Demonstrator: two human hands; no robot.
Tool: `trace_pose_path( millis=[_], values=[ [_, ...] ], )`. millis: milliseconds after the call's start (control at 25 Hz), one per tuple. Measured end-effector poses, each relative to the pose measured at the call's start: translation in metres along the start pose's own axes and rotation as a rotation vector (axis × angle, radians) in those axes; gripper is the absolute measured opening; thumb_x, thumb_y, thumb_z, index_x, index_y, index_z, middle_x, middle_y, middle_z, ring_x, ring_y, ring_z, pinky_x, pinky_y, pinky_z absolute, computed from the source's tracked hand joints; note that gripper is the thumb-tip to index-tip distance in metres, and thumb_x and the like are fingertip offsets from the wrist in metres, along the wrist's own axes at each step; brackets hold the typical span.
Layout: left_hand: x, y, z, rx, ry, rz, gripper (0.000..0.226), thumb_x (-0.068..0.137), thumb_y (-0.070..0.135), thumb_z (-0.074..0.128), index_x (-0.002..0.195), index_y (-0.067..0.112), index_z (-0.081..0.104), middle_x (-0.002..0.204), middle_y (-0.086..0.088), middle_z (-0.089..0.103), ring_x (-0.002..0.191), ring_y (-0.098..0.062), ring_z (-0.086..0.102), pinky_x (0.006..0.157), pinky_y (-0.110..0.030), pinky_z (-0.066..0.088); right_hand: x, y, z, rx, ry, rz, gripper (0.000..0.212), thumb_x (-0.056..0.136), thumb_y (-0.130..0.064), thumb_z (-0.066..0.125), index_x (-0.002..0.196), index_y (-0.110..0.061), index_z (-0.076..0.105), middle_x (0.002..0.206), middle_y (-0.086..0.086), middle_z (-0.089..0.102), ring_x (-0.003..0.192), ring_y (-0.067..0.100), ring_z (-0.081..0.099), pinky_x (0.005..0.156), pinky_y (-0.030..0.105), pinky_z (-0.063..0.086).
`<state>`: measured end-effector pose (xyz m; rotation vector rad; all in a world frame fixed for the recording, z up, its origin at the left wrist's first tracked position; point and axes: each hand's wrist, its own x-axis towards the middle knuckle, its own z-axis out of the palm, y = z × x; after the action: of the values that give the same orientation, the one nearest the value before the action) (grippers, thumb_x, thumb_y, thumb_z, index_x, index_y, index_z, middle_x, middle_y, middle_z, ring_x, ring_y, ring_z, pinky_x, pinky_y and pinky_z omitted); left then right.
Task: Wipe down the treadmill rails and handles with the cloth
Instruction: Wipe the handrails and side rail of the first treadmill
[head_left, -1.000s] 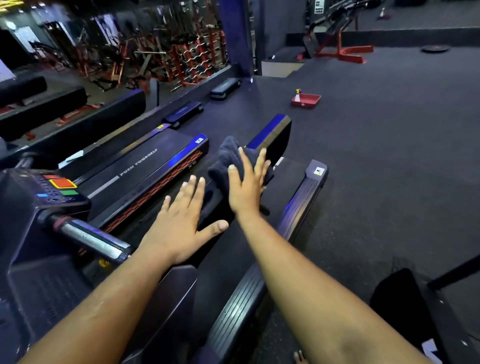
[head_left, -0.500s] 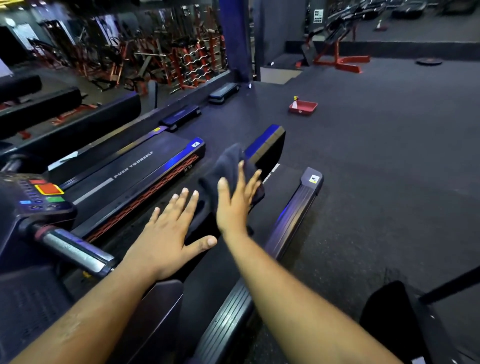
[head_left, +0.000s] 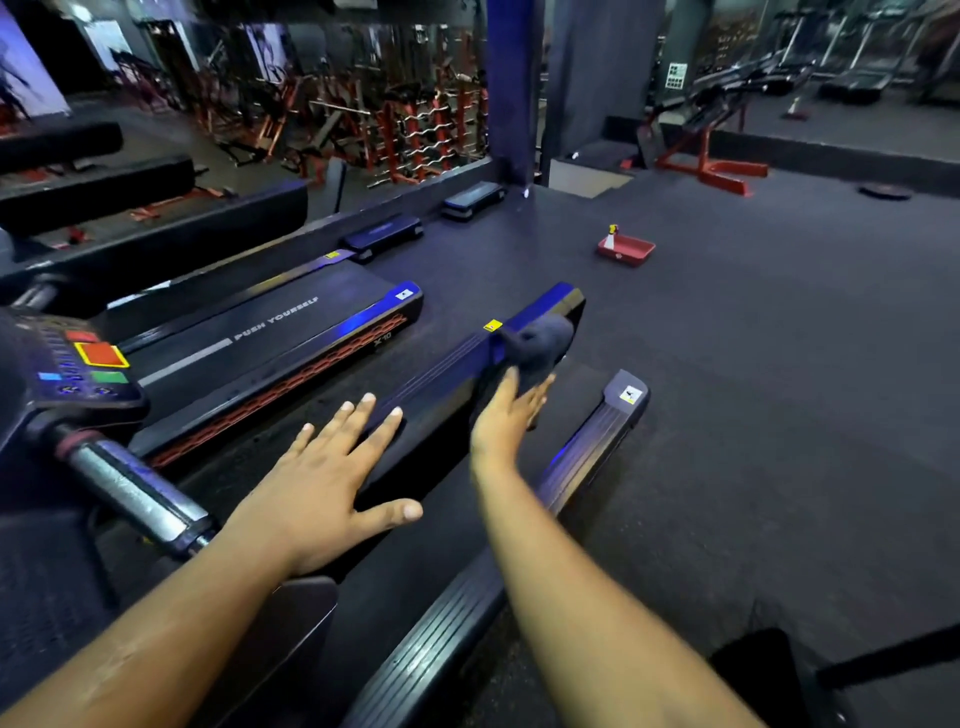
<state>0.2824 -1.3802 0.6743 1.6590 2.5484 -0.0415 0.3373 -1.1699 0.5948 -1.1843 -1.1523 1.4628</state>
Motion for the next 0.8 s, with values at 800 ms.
trace_pose_path(
  millis=[800],
  values=[
    [-0.008,0.008,-0.007,0.086,0.026,-0.053,0.109,0.065,0.097,-0.001,0.155,0.036,-0.014,0.164,0.001,-0.024,0.152,-0.015,-0.017,0.123,-0.052,-0.004,0.078,-0.086,-0.029,-1.126,-0.446,-0.724,0.058,0.1,-0.049,0.036,0.152,-0.023,0.035,0.154,0.001,0.041,0.15,0.022,0.021,0.12,0.059,0.003]
  ],
)
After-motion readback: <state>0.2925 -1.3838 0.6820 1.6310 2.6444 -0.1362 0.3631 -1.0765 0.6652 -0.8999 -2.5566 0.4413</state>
